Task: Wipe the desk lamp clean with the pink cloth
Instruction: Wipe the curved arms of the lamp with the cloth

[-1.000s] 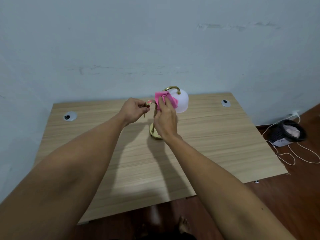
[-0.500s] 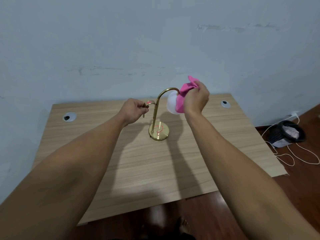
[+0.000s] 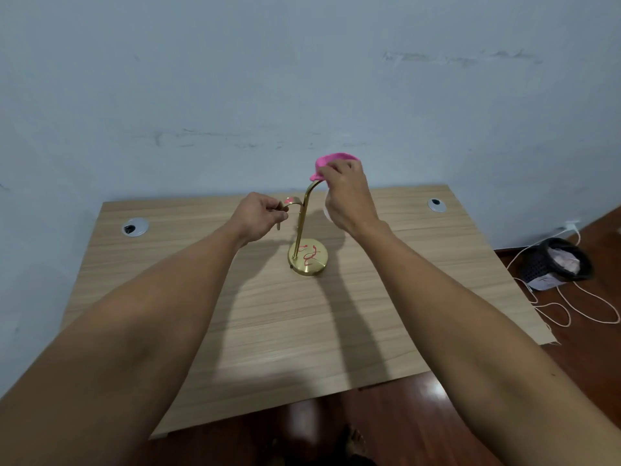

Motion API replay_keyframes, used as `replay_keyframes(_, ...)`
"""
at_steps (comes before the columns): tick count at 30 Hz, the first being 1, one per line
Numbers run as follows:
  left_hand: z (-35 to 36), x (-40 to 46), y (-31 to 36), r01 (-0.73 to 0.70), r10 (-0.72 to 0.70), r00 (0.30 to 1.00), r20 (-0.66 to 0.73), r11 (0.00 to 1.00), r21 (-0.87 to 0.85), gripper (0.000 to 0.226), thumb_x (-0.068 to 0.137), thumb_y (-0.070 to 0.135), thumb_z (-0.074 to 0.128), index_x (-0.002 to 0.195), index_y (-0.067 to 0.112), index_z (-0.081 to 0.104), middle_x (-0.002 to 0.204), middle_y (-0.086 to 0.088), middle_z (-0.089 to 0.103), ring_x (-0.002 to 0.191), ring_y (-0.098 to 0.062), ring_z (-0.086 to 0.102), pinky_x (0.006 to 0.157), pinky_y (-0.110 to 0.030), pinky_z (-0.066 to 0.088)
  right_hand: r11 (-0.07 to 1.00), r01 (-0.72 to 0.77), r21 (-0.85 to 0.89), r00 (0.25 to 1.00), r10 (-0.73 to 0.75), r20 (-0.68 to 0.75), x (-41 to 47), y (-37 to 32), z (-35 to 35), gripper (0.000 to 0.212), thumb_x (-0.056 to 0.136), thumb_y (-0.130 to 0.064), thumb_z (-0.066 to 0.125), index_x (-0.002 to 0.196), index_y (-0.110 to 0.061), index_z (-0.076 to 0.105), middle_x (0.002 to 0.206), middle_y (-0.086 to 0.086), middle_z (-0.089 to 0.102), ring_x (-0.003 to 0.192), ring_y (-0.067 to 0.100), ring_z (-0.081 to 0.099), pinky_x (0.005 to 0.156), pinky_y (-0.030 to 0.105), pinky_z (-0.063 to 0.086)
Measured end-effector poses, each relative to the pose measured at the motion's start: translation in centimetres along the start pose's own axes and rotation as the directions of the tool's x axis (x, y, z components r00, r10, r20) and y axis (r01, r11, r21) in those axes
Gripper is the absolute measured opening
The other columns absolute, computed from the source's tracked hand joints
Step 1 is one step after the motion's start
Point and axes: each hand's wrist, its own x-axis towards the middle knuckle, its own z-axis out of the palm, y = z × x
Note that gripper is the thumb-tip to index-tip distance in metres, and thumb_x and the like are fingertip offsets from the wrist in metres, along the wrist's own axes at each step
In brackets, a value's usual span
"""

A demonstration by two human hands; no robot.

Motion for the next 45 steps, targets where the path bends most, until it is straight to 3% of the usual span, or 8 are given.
replay_keyframes(4, 0.1, 0.2, 0.0, 0.013, -0.013, 1.000, -0.007, 0.999, -0.031, 0.016, 0.094, 0.008, 0.071, 0.108, 0.000, 0.076, 0.088, -0.014, 0.064, 0.083, -0.023, 0.058, 0.088, -0.048, 0.059, 0.997, -0.074, -0.026, 0.991, 0.077, 0.108, 1.1, 0.4, -0.7, 0.051, 0.085, 0.012, 0.040, 0.124, -0.009, 0.064, 0.132, 0.009, 0.059, 0.120, 0.036, 0.043, 0.107, 0.041, 0.037)
replay_keyframes(9, 0.0, 0.4, -0.2, 0.013, -0.013, 1.000, 0.000, 0.999, -0.044, 0.013, 0.093, 0.008, 0.072, 0.103, 0.001, 0.077, 0.083, -0.012, 0.061, 0.081, -0.023, 0.054, 0.081, -0.040, 0.055, 0.958, 0.236, -0.162, 0.958, -0.201, 0.207, 1.2, -0.9, -1.0, 0.045, 0.085, 0.006, 0.047, 0.122, -0.010, 0.066, 0.131, 0.006, 0.061, 0.126, 0.034, 0.045, 0.105, 0.043, 0.035)
replay_keyframes(15, 0.0, 0.4, -0.4, -0.002, 0.002, 1.000, -0.010, 1.000, -0.010, 0.007, 0.092, 0.010, 0.072, 0.092, 0.005, 0.078, 0.076, -0.011, 0.061, 0.073, -0.023, 0.054, 0.078, -0.040, 0.053, 0.998, -0.035, -0.047, 0.979, 0.043, 0.197, 1.2, 1.8, -1.5, 0.040, 0.094, 0.008, 0.044, 0.123, -0.009, 0.066, 0.128, 0.014, 0.056, 0.123, 0.036, 0.043, 0.103, 0.038, 0.040)
replay_keyframes(26, -0.1, 0.9, -0.7, 0.009, -0.009, 1.000, -0.001, 1.000, -0.005, 0.010, 0.092, 0.010, 0.074, 0.099, 0.005, 0.078, 0.081, -0.011, 0.063, 0.077, -0.023, 0.057, 0.093, -0.051, 0.058, 0.898, 0.360, -0.254, 0.933, -0.344, 0.106, -3.9, 1.5, -0.5, 0.075, 0.074, 0.019, 0.030, 0.146, 0.010, 0.045, 0.154, 0.027, 0.045, 0.144, 0.048, 0.042, 0.120, 0.054, 0.035)
replay_keyframes(30, -0.2, 1.0, -0.5, 0.007, -0.007, 1.000, 0.015, 1.000, 0.016, 0.011, 0.092, 0.011, 0.073, 0.099, 0.005, 0.078, 0.083, -0.011, 0.066, 0.078, -0.022, 0.059, 0.094, -0.052, 0.058, 0.919, 0.305, -0.250, 0.951, -0.309, 0.022, -4.5, 3.0, -0.6, 0.075, 0.074, 0.032, 0.049, 0.146, 0.014, 0.042, 0.155, 0.030, 0.041, 0.146, 0.047, 0.039, 0.124, 0.050, 0.030)
replay_keyframes(36, -0.3, 0.8, -0.2, 0.016, -0.016, 0.999, 0.032, 1.000, 0.001, 0.012, 0.093, 0.008, 0.073, 0.104, 0.004, 0.077, 0.090, -0.013, 0.069, 0.086, -0.021, 0.060, 0.096, -0.049, 0.057, 0.836, 0.462, -0.297, 0.885, -0.458, 0.088, -3.9, 1.7, -0.3, 0.073, 0.073, 0.019, 0.033, 0.144, 0.010, 0.049, 0.152, 0.025, 0.049, 0.142, 0.047, 0.045, 0.118, 0.053, 0.040)
replay_keyframes(41, -0.3, 0.5, 0.0, 0.016, -0.015, 0.999, 0.038, 1.000, -0.019, 0.012, 0.093, 0.007, 0.071, 0.103, 0.002, 0.076, 0.086, -0.012, 0.065, 0.082, -0.023, 0.054, 0.082, -0.039, 0.051, 0.936, 0.267, -0.229, 0.960, -0.278, -0.018, -4.8, 3.6, -0.7, 0.076, 0.075, 0.029, 0.054, 0.148, 0.013, 0.040, 0.156, 0.028, 0.042, 0.147, 0.045, 0.038, 0.125, 0.046, 0.027)
replay_keyframes(45, -0.3, 0.5, 0.2, 0.022, -0.022, 0.999, 0.045, 1.000, -0.008, 0.014, 0.093, 0.005, 0.071, 0.104, -0.002, 0.076, 0.085, -0.012, 0.064, 0.082, -0.023, 0.053, 0.081, -0.038, 0.050, 0.888, 0.392, -0.239, 0.916, -0.401, 0.009, -4.6, 2.7, -0.2, 0.075, 0.074, 0.028, 0.046, 0.147, 0.010, 0.044, 0.156, 0.025, 0.044, 0.146, 0.045, 0.039, 0.122, 0.052, 0.034)
